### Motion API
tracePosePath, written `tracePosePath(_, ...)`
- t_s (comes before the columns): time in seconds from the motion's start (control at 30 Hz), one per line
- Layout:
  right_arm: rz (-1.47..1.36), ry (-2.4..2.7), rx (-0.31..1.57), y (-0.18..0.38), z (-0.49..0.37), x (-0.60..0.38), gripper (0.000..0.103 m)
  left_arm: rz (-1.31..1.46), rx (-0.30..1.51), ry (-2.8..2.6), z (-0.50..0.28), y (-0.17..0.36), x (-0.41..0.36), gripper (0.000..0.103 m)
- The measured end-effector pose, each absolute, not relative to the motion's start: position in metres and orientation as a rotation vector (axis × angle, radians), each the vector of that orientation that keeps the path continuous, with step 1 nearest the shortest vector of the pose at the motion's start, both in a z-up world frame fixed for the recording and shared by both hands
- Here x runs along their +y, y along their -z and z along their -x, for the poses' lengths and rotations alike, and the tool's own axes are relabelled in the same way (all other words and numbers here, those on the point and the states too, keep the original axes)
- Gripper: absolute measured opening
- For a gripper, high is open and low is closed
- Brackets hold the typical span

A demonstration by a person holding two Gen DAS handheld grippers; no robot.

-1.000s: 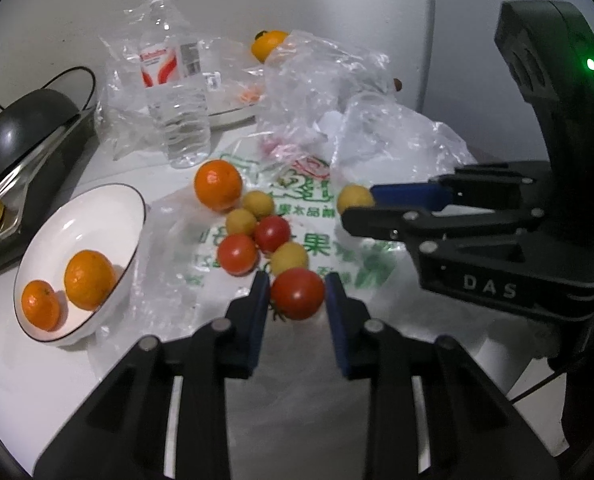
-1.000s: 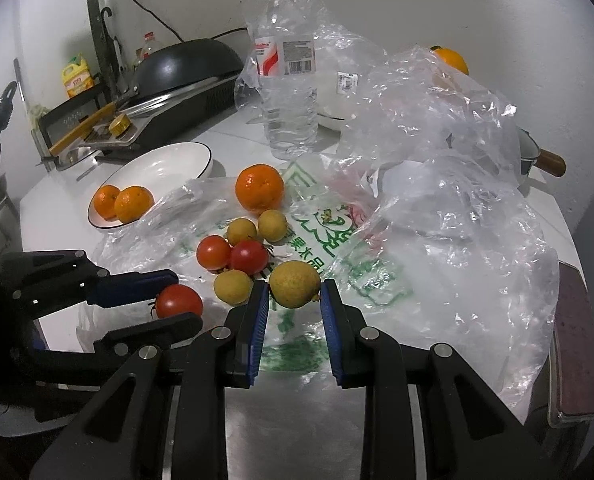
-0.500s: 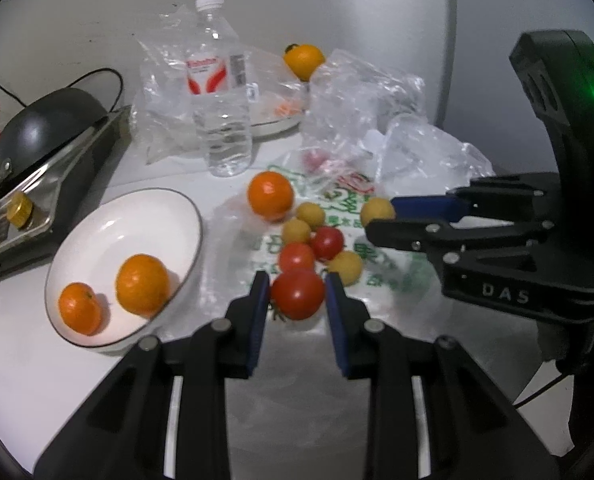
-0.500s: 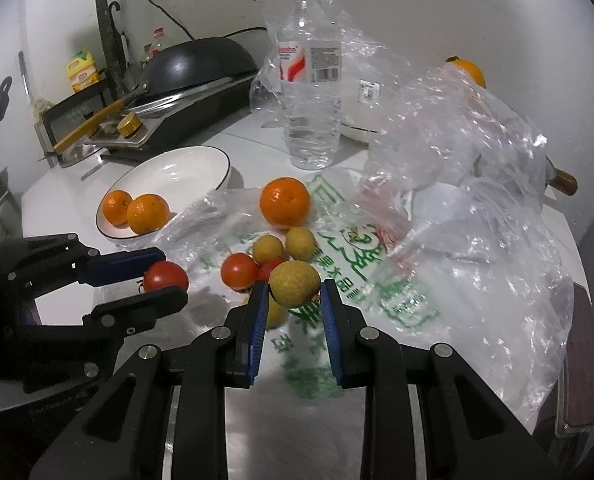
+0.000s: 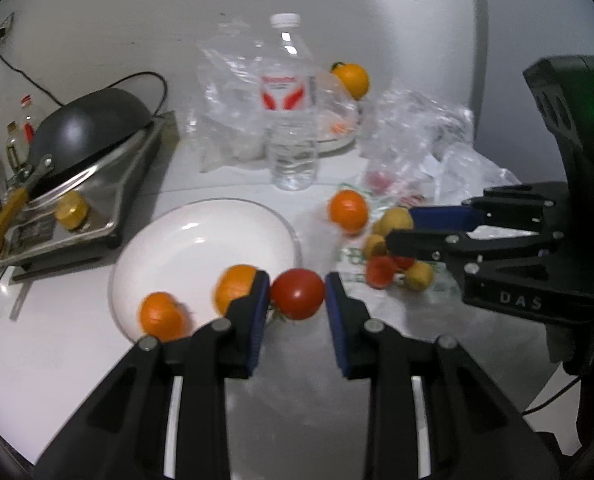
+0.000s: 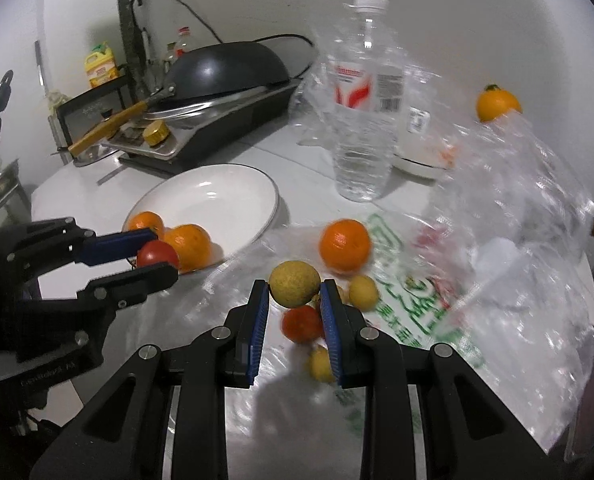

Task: Organize fruits
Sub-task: 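Carry the tomato and yellow-green fruit to the white plate and release both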

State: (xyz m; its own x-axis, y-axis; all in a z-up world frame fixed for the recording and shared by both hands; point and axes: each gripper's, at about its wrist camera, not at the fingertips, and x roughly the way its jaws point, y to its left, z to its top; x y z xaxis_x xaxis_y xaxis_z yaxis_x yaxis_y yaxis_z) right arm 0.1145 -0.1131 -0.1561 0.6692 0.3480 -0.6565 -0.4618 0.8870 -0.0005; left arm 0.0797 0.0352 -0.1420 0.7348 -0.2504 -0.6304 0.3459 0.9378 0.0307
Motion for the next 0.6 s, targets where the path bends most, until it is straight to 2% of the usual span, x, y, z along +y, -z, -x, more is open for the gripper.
tracePosePath(0.6, 0.24, -0.549, 0.696, 0.147, -0.147, -0.045, 0.029, -0.098, 0.651, 0.199, -0.115, 0.147, 0.111, 0.029)
